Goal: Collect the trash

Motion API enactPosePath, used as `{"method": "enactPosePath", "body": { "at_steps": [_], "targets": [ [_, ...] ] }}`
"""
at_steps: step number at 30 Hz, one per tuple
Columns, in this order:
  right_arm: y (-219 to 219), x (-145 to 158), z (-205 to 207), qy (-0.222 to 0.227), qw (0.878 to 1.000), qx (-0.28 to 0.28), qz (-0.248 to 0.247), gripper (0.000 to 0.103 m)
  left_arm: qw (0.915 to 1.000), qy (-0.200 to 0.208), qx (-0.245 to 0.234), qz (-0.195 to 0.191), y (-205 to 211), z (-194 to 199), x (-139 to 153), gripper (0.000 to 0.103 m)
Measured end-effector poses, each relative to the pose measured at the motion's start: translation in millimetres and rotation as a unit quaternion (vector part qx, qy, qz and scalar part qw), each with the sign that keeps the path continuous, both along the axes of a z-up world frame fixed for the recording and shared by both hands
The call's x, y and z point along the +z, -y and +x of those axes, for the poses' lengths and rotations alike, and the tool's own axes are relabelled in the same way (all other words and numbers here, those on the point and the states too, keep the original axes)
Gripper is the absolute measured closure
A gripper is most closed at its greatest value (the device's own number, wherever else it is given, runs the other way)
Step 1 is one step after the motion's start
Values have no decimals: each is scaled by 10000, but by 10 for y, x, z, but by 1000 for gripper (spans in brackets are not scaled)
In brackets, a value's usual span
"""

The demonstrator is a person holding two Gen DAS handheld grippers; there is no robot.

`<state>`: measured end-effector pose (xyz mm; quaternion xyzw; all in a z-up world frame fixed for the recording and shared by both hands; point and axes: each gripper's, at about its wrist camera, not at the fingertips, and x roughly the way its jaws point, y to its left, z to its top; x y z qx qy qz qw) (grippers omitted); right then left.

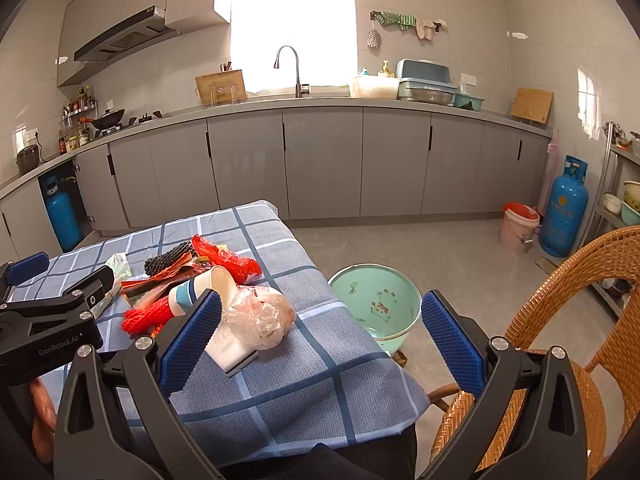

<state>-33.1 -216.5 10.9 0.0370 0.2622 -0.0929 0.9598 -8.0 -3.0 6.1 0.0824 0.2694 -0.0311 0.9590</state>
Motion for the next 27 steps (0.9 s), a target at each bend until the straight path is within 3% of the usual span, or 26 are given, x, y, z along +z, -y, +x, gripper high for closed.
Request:
{"method": "enactPosePath", "body": {
  "at_steps": [27],
  "targets": [
    [-12,-56,18,-31,10000,9,4,5,10000,2,-10,-75,-25,7,7,4]
  ]
}}
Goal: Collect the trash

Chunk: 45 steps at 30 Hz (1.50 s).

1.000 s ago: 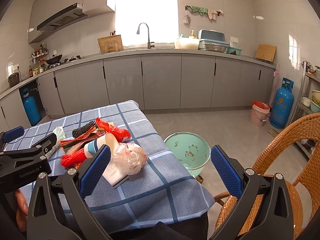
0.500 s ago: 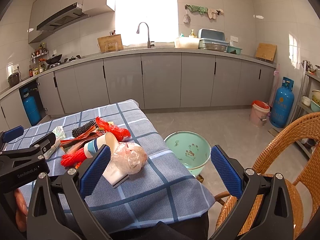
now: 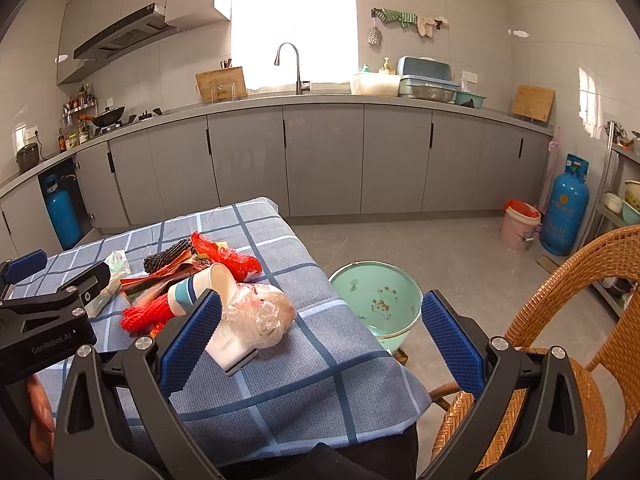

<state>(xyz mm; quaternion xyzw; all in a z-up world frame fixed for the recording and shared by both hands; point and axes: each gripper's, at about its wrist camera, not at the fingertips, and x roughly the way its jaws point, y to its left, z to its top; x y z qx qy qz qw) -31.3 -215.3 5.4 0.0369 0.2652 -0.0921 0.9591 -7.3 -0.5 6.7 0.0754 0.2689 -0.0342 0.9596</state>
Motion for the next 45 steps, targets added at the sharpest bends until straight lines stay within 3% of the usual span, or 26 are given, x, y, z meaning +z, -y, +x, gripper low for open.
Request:
{"method": "enactPosePath", "body": {
  "at_steps": [32,39,45],
  "targets": [
    [3,-29,27,-36,10000,-8,32,5,10000,46,-2,-56,-15,13,27,4],
    [27,-103,109,-91,9999,-21,111,5,10000,-68,9,-27,-28,82,-77,4],
    [21,-361,313,-417,9990,70,165,5,9989,-401,234,57,-198,277,-334,4]
  ]
}}
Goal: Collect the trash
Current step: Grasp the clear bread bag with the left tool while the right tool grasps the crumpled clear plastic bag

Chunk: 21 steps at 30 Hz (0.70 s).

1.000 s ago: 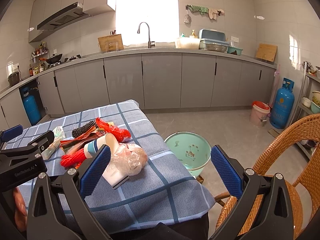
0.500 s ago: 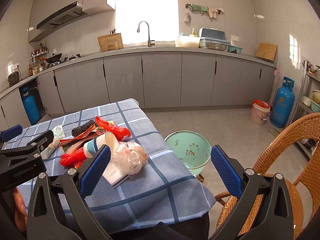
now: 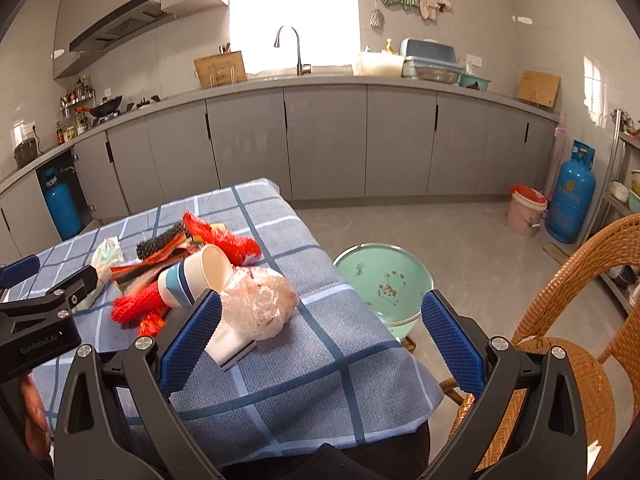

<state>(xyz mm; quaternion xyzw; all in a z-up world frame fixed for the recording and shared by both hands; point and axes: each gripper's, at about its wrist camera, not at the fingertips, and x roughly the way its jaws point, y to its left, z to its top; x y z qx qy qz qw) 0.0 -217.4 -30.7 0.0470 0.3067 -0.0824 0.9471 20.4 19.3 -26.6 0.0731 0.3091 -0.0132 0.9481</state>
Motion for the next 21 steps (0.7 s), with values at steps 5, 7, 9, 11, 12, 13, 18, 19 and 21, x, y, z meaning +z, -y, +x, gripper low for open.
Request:
{"method": "enactPosePath", "body": {
  "at_steps": [5,7,9,11,12,13,18,19,21],
  "targets": [
    [-1,-189,229,-251,9996,62,67,5,9978,-332,569,95,-398,332,-234,4],
    [-11,-251,330,-333,9994,103,91,5,9955,-366,859,161,-602,462,-291,4],
    [-28,-308,444,-428,9990,134,72,5,9925,-416,1123,248,-810,614,-350,4],
    [-41,-369,572,-529,9985,152,71,5,9895,-519,1312,320,-991,767,-428,4],
    [-44,-387,616,-561,9983,156,80,5,9879,-557,1402,372,-1089,857,-474,4],
    [-51,-411,673,-602,9980,160,96,5,9865,-579,1467,445,-1162,935,-514,4],
    [-121,-458,867,-688,9973,252,7,5,9834,-804,1572,414,-1457,1237,-719,4],
    [-126,-462,891,-696,9972,263,-9,5,9834,-852,1552,395,-1487,1284,-762,4],
    [-133,-478,948,-734,9969,292,-14,5,9836,-909,1515,364,-1538,1369,-833,4]
  ]
}}
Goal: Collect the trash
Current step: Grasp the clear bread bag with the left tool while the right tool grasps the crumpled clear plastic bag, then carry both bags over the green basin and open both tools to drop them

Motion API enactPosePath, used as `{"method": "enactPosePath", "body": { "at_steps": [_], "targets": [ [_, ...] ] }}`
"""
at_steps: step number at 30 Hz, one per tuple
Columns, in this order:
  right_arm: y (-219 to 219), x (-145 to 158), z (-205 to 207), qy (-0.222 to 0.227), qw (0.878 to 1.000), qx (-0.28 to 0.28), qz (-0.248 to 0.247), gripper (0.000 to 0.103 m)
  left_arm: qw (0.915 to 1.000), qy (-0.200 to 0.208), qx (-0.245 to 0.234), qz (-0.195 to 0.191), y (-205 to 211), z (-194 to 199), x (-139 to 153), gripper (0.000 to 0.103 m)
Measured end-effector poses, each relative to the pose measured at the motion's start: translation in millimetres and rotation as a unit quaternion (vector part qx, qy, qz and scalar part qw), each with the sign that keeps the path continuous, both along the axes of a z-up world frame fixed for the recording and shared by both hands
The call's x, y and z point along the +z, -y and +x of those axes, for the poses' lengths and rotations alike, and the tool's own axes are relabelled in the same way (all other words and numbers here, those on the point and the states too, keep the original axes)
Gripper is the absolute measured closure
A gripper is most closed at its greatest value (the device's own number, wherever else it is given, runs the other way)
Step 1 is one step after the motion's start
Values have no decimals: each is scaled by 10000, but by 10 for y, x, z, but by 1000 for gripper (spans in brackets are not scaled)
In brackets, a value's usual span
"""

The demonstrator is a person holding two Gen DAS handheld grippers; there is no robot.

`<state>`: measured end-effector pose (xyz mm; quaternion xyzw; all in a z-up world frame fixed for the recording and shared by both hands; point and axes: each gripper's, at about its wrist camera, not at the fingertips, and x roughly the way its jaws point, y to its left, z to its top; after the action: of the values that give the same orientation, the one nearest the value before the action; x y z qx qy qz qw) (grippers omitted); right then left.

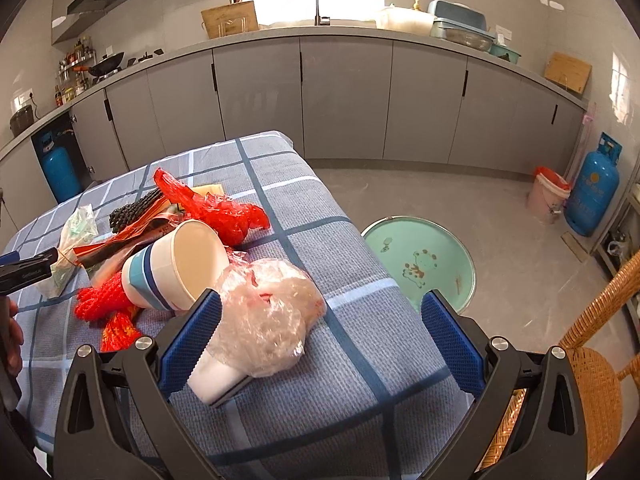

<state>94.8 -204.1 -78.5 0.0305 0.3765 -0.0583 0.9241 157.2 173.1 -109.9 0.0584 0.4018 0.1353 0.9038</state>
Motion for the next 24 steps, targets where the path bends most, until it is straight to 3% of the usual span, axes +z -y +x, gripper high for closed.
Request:
{"method": "enactPosePath", "body": {
  "at_steps": [5,6,7,9,11,15,18,20,24],
  "targets": [
    [-25,-53,105,-102,9999,44,-14,5,9993,-221,-253,-190,14,156,-201,6],
    [-32,-57,120,-110,9999,64,-21,5,9989,-270,-280,-251,22,164,-229,11],
    [-36,-57,130,-108,9999,89,-20,5,9987,-283,-299,-287,23,158,-240,31],
    [-49,-48,144,-74,9999,136,-19,5,9978,-360,-359,-432,21,149,-264,40],
    [-67,-49,153,-67,9997,242,38,5,9976,-345,-403,-445,52,114,-262,59],
    [-104,-80,177,-142,9988,430,159,8,9974,-312,-497,-424,115,32,-241,69],
    [-128,-112,206,-255,9972,623,333,25,9977,-263,-461,-412,109,-13,-192,73],
    [-148,-139,231,-340,9952,783,482,49,9984,-148,-410,-365,103,-61,-107,74],
    [-192,-168,220,-387,9926,969,627,77,9989,102,-359,-287,106,-169,111,75]
  ]
}}
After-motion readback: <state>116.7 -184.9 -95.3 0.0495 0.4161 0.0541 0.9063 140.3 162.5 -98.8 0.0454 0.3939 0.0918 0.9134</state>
